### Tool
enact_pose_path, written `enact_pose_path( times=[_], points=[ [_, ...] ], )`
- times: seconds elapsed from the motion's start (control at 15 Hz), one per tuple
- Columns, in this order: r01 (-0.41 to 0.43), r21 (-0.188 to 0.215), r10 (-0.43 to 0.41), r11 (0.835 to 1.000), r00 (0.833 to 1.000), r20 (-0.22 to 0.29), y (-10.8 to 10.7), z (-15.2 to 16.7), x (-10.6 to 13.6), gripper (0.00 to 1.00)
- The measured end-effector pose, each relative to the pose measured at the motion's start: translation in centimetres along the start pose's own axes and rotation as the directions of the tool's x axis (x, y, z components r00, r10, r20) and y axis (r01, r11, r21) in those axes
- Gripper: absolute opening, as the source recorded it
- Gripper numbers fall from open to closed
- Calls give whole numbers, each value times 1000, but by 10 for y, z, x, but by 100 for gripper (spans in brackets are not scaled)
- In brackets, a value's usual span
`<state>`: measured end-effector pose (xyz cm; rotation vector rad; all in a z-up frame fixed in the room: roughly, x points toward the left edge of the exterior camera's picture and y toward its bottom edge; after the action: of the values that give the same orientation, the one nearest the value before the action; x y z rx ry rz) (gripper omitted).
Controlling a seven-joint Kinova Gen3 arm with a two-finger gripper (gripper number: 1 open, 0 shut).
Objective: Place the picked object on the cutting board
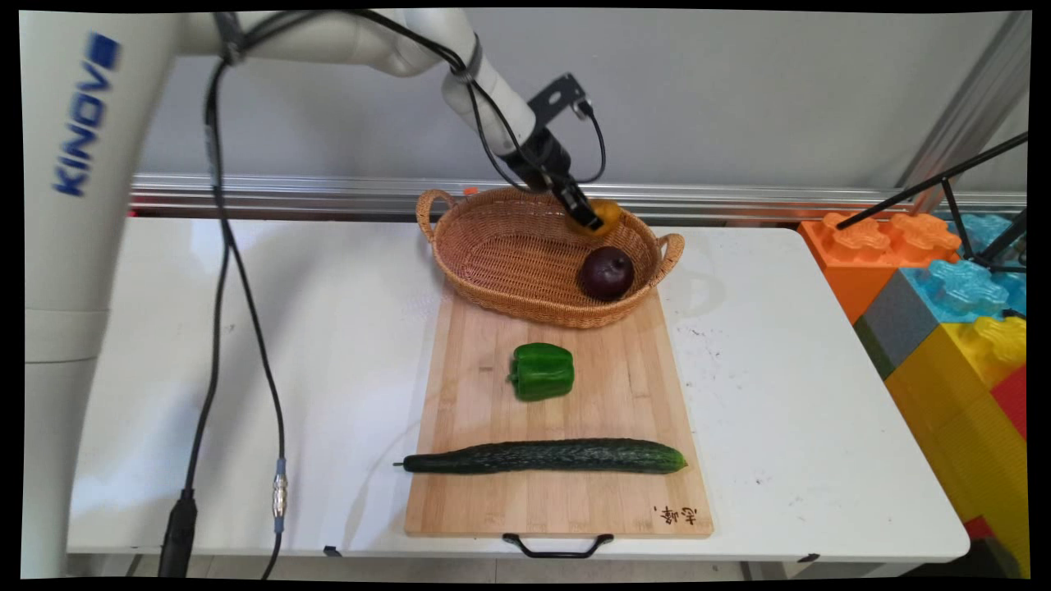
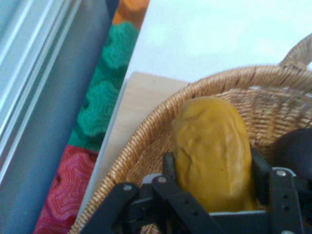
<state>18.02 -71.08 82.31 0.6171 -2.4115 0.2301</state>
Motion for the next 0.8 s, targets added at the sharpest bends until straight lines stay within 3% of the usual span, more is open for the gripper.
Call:
enact_pose_path(
  times=[0.27, 0.6, 0.8],
  points=[
    [4, -9, -4, 1000, 999, -48, 27, -60, 2, 0],
    [23, -61, -21, 998, 999, 35, 83, -113, -35, 0],
    [33, -103, -30, 994, 999, 32, 116, -132, -53, 0]
  ],
)
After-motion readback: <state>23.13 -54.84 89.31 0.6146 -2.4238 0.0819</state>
